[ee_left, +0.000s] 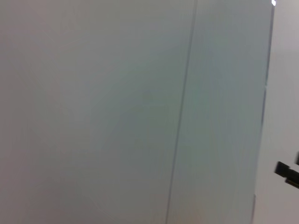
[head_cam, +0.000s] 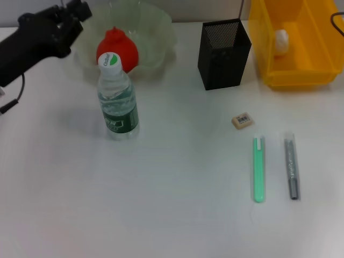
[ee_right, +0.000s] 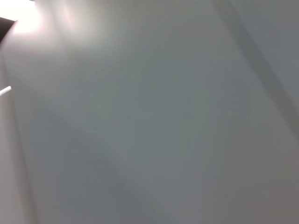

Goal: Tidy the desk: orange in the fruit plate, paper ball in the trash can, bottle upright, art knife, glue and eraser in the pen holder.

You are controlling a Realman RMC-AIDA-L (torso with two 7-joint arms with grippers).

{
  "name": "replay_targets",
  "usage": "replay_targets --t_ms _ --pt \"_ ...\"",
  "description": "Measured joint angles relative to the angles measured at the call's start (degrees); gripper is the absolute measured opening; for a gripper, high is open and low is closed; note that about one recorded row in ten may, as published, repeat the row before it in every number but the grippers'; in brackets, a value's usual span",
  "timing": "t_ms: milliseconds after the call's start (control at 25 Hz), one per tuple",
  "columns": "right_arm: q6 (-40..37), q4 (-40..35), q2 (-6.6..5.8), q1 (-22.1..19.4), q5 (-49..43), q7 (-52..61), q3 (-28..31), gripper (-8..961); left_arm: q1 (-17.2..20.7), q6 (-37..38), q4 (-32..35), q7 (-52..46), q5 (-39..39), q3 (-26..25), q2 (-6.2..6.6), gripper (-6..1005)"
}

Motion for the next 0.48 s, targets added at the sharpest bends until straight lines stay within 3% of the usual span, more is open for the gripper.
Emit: replay_targets --t_ms 40,120,160,200,360,400,440,480 --pt "0.0 0.0 0.00 0.0 0.0 0.0 0.0 723 0.0 0.0 0.0 0.0 0.0 0.0 0.00 144" --pt "0.0 -10.7 0.12 -0.7 -9.9 10.1 -0.3 723 -0.2 0.1 -0.1 0.0 -0.3 -0.7 0.03 162" --pt "0.0 -10.7 0.12 -0.7 -9.9 10.1 -0.3 723 -0.2 0.1 -0.1 0.0 -0.3 -0.7 0.03 171" --pt "-0.1 -19.0 0.16 -0.7 -17.6 18.0 -0.7 723 -0.2 0.0 -0.1 -0.1 -0.5 -1.1 -0.04 180" --pt "0.0 -30.3 0.21 -0.2 -29.1 28.5 -2.7 723 -0.3 -0.3 -0.2 -0.1 -0.6 -1.7 -0.14 321" --pt "-0.3 -37.3 0.22 0.7 -37.5 36.5 -4.4 723 -0.3 -0.5 -0.8 -0.1 -0.6 -2.6 -0.20 346" --pt "-0.3 -37.3 0.22 0.7 -37.5 36.5 -4.4 723 -0.3 -0.5 -0.8 -0.1 -0.6 -2.6 -0.20 372" --pt "-0.8 -43.7 0.22 2.0 -46.3 45.3 -6.4 723 -0.3 -0.6 -1.2 0.0 -0.6 -3.2 -0.21 397"
